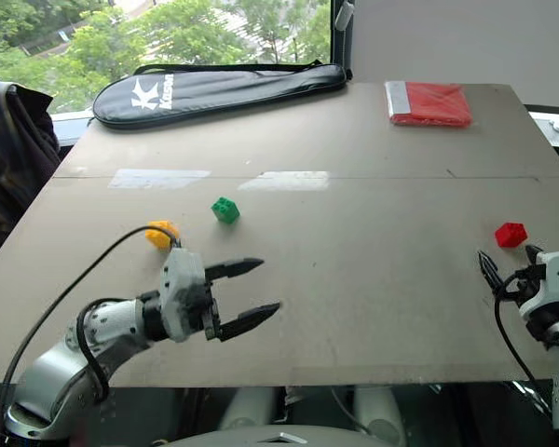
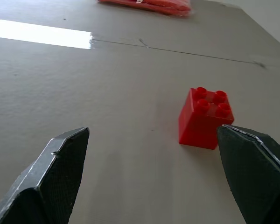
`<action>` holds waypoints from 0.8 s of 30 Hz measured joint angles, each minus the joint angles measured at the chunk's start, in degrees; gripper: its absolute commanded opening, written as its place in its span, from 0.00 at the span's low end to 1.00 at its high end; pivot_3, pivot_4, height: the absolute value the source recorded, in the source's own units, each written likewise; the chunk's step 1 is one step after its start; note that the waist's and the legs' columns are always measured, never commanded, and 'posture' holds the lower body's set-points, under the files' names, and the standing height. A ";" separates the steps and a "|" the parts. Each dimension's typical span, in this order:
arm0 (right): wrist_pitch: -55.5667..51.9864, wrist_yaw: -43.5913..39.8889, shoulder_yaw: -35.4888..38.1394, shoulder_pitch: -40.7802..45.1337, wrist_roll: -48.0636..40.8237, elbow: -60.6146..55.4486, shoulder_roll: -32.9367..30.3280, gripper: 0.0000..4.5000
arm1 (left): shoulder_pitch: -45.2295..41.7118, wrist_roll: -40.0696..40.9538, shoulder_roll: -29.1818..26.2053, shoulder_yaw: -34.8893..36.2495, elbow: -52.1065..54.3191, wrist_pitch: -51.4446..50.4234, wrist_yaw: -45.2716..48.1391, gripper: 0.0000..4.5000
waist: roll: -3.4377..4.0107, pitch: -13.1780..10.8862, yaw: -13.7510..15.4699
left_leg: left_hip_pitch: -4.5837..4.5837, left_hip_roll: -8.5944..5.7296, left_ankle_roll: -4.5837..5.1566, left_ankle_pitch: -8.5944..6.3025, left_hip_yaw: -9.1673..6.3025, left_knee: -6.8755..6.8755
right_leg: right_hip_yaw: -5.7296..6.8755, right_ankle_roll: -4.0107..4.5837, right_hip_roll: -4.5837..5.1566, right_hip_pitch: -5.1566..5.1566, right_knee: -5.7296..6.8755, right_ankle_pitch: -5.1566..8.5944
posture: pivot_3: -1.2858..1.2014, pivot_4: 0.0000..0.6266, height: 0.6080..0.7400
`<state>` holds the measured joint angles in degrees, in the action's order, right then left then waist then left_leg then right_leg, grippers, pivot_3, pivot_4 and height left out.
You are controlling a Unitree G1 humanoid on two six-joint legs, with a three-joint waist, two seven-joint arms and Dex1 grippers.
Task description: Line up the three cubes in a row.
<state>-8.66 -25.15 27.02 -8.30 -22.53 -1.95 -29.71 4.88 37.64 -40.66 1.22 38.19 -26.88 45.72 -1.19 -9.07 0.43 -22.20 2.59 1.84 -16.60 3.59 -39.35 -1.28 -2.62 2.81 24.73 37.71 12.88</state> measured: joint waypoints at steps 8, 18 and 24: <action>-2.46 1.92 0.15 10.71 1.89 14.01 -3.43 1.00 | -13.08 5.80 -0.15 -1.65 1.83 -10.04 -3.45 1.00 | -0.02 -0.04 -0.77 | -0.13 -0.10 0.01 0.00 0.01 -0.01 | 0.05 0.03 -0.06 0.00 -0.03 -0.02 | 0.52 0.24 0.76; -1.27 -4.75 -2.01 21.51 2.43 29.32 -5.79 1.00 | -17.03 7.46 -0.11 -1.99 1.94 -13.72 -3.86 1.00 | -0.01 -0.05 -1.38 | -0.11 -0.15 0.01 0.01 -0.02 -0.01 | -0.01 -0.01 -0.08 -0.01 -0.01 -0.05 | 0.52 0.24 0.76; 1.61 -8.28 -3.79 24.49 3.90 33.46 -6.83 0.79 | -17.05 7.45 0.60 -2.34 2.68 -13.99 -4.95 1.00 | -0.01 -0.05 -1.17 | -0.16 -0.16 0.00 0.02 -0.05 -0.01 | 0.02 -0.20 -0.07 -0.01 -0.04 -0.15 | 0.52 0.24 0.76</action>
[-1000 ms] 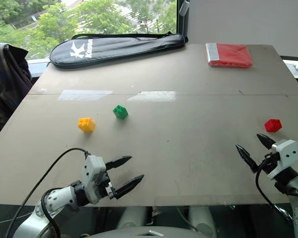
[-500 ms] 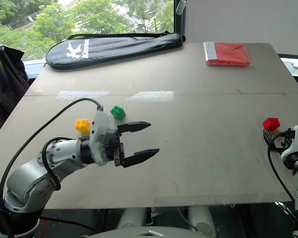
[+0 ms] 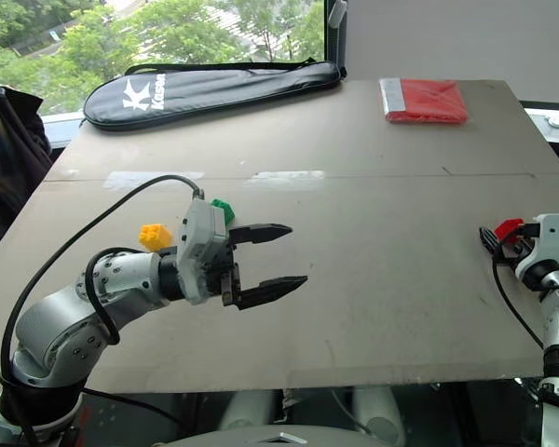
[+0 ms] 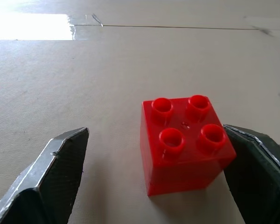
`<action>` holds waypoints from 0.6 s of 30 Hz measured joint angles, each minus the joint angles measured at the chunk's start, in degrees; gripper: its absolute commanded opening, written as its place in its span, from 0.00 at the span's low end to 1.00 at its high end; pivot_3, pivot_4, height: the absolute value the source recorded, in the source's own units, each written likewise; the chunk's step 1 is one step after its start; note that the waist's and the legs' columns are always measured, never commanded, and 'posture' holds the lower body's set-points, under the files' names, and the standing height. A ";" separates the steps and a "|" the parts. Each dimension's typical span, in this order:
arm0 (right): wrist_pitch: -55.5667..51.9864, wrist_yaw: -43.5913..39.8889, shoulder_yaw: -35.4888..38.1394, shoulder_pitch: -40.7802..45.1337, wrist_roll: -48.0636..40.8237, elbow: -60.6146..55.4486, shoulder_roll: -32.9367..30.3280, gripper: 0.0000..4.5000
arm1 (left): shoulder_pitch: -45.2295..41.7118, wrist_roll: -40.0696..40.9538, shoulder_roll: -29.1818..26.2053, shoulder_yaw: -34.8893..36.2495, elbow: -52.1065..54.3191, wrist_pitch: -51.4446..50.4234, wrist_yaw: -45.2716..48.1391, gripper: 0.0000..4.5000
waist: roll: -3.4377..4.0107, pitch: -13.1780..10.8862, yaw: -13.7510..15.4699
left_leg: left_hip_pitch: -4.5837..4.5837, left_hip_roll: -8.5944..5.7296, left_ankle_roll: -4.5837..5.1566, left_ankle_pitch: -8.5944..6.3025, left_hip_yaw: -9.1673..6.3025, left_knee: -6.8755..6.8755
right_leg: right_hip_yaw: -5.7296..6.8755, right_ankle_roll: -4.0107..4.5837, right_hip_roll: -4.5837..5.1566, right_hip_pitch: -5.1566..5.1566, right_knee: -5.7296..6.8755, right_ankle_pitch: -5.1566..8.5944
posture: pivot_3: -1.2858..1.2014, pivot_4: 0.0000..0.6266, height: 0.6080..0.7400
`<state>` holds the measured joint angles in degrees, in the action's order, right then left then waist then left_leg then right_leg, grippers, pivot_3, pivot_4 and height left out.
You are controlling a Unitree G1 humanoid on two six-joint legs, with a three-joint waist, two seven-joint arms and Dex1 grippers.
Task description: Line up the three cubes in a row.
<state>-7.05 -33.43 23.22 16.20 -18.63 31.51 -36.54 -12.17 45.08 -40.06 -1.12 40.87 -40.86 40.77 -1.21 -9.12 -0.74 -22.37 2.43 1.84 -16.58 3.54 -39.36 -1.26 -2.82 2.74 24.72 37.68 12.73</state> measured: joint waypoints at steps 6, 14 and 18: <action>1.11 -1.04 -0.31 0.12 0.54 1.05 -0.44 0.30 | 0.00 -0.07 0.00 -0.35 0.06 -0.03 -0.63 1.00 | 0.00 0.00 -0.06 | 0.00 0.00 0.00 0.00 0.00 0.00 | -0.01 0.00 0.00 0.00 0.00 0.00 | 0.52 0.24 0.76; -3.04 3.39 -0.88 -8.48 -0.54 -16.63 5.65 0.30 | 1.76 -1.76 -1.10 -1.27 0.12 0.63 0.21 1.00 | 0.02 0.03 -0.15 | 0.04 0.05 -0.02 0.00 -0.08 0.02 | 0.03 -0.02 -0.05 0.01 0.05 0.00 | 0.52 0.24 0.76; -8.44 9.36 -5.47 -15.47 -0.82 -33.51 13.34 0.30 | 4.74 -4.78 -1.52 -1.88 -1.21 2.80 2.09 1.00 | 0.06 0.00 -0.11 | -0.01 0.09 -0.07 0.03 -0.16 0.04 | 0.15 0.00 -0.06 0.06 0.12 0.03 | 0.52 0.24 0.76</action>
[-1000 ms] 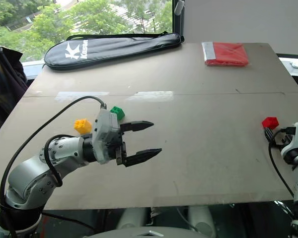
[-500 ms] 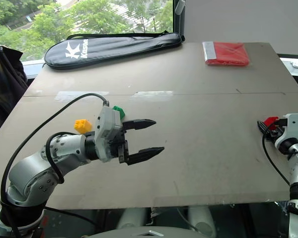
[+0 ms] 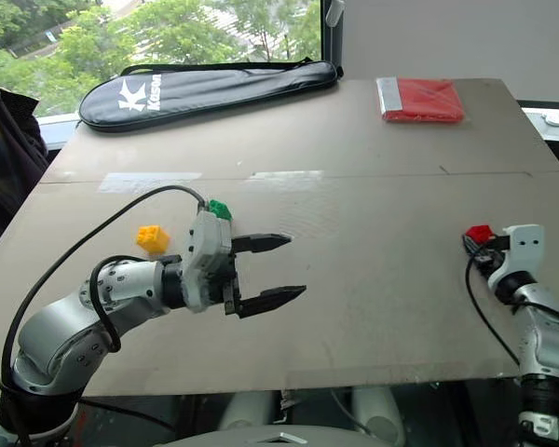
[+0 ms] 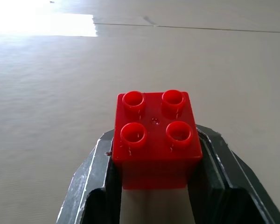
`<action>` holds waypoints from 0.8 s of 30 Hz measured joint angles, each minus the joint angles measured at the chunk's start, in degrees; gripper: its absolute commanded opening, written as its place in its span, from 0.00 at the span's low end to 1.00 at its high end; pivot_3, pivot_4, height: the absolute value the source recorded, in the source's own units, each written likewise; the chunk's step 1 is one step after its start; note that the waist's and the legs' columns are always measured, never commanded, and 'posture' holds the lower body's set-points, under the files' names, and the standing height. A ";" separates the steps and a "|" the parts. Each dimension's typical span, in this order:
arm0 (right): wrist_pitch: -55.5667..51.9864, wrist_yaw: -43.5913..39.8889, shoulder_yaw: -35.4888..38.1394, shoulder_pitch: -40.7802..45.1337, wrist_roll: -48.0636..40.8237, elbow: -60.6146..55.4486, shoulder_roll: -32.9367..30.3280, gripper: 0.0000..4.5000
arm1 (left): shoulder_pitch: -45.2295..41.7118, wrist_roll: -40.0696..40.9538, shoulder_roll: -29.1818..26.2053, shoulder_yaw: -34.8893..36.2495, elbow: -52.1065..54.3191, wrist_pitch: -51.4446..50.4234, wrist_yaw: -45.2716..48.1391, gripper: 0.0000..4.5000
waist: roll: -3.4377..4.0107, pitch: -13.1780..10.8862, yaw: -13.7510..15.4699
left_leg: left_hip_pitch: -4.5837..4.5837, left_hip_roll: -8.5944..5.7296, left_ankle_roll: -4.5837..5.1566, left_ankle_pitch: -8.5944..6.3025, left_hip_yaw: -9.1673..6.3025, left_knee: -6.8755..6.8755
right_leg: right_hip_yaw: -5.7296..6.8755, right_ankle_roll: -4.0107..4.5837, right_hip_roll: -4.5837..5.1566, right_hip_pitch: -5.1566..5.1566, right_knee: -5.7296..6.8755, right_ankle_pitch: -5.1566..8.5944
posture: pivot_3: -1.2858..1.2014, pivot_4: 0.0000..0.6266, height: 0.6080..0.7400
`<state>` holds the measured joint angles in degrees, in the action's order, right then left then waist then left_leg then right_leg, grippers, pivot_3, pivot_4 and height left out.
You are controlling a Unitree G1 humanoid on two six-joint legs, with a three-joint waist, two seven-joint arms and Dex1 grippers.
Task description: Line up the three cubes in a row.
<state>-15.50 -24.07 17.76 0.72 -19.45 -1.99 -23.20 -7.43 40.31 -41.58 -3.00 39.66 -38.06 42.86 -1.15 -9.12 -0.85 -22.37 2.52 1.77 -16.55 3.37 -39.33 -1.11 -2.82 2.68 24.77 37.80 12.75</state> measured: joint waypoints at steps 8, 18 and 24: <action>-7.26 12.27 -12.71 -5.78 6.22 -19.86 10.73 0.30 | 1.46 -5.40 -0.12 -2.04 -4.16 4.81 4.69 1.00 | 0.00 -0.01 0.13 | -0.02 -0.12 -0.13 0.09 -0.21 -0.10 | -0.12 0.02 0.10 0.00 0.00 0.22 | 0.52 0.24 0.76; -8.86 15.95 -22.37 -8.75 12.53 -23.19 14.43 0.30 | 2.86 -7.79 -0.87 -1.98 -7.14 6.91 8.17 1.00 | 0.00 -0.02 0.12 | -0.23 -0.12 -0.13 0.08 -0.61 -0.06 | 0.23 0.17 0.08 0.03 -0.05 0.15 | 0.52 0.24 0.76; -8.78 17.67 -23.63 -8.70 14.68 -23.18 15.73 0.30 | 2.49 -9.85 -1.39 -1.99 -9.65 8.76 9.67 1.00 | -0.01 -0.01 0.08 | -0.22 -0.12 -0.13 0.09 -0.61 -0.07 | 0.23 0.05 0.08 0.03 -0.05 0.23 | 0.52 0.24 0.76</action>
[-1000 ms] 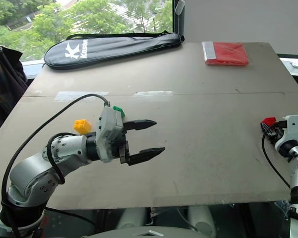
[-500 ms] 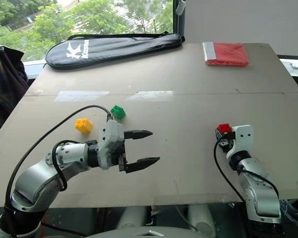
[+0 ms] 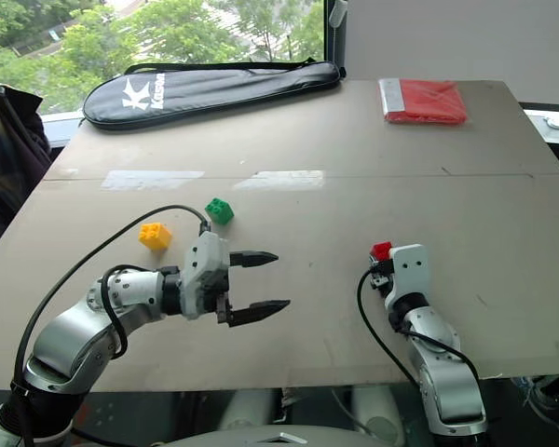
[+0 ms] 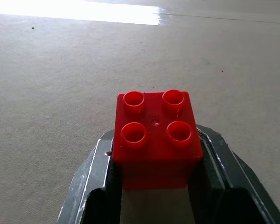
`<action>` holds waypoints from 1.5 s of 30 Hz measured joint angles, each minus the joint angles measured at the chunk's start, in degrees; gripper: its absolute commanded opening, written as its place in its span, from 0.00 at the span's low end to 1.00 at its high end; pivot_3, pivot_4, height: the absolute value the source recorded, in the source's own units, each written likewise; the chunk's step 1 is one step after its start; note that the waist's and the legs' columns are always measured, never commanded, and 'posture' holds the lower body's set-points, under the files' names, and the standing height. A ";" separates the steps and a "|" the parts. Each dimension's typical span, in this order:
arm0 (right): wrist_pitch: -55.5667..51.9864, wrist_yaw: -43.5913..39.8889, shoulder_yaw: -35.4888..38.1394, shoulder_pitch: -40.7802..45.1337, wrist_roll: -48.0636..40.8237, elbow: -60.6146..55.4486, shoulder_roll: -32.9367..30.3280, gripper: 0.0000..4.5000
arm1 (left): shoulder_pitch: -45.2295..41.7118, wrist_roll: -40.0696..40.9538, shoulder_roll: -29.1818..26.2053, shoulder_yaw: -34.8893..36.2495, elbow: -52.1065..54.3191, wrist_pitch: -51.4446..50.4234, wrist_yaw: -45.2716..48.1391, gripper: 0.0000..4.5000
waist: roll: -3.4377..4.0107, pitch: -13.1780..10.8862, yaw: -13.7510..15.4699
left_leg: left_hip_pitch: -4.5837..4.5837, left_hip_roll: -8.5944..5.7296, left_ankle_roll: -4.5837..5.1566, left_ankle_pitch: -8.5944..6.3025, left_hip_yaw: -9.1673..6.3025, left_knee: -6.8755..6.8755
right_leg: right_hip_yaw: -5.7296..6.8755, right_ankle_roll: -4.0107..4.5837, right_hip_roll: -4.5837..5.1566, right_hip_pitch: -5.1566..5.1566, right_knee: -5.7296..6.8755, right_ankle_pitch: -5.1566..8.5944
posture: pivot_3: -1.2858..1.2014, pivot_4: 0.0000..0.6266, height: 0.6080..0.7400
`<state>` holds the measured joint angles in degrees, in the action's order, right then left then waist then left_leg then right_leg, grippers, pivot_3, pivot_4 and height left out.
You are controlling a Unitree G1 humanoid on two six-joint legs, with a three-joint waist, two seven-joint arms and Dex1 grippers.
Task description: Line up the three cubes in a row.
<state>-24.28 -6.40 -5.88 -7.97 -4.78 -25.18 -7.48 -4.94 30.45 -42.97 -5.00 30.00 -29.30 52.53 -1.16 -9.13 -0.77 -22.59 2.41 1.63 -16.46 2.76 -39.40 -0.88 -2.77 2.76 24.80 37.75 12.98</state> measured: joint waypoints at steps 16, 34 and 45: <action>-0.05 0.75 0.15 1.13 1.32 1.88 2.21 0.98 | -3.70 -6.11 1.72 -1.67 -5.70 7.61 3.03 1.00 | -0.02 0.00 -0.01 | -0.04 0.00 0.00 0.00 -0.01 0.01 | 0.01 0.13 0.00 0.01 -0.01 -0.08 | 0.52 0.24 0.76; 10.74 -20.91 8.01 -2.70 -14.24 -5.09 -11.08 0.98 | 9.35 -12.08 17.24 9.16 -3.23 11.42 -21.47 1.00 | -0.08 0.00 0.22 | 0.09 -0.03 0.02 0.01 -0.09 -0.03 | 0.10 0.01 0.01 -0.12 0.06 -0.02 | 0.52 0.24 0.76; 17.73 -35.28 9.20 -4.60 -19.57 -2.41 -18.08 0.98 | 3.08 -24.88 24.30 8.90 -14.81 13.16 -37.88 1.00 | -0.19 0.04 0.31 | 0.11 -0.07 0.01 0.01 -0.08 -0.03 | 0.07 0.16 0.03 -0.19 0.02 -0.14 | 0.52 0.24 0.76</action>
<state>-6.55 -41.68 3.32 -12.57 -24.35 -27.59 -25.55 -1.86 5.57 -18.67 3.90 15.19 -16.14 14.66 -1.35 -9.09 -0.47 -22.48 2.34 1.65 -16.45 2.67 -39.43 -0.81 -2.61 2.79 24.62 37.77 12.85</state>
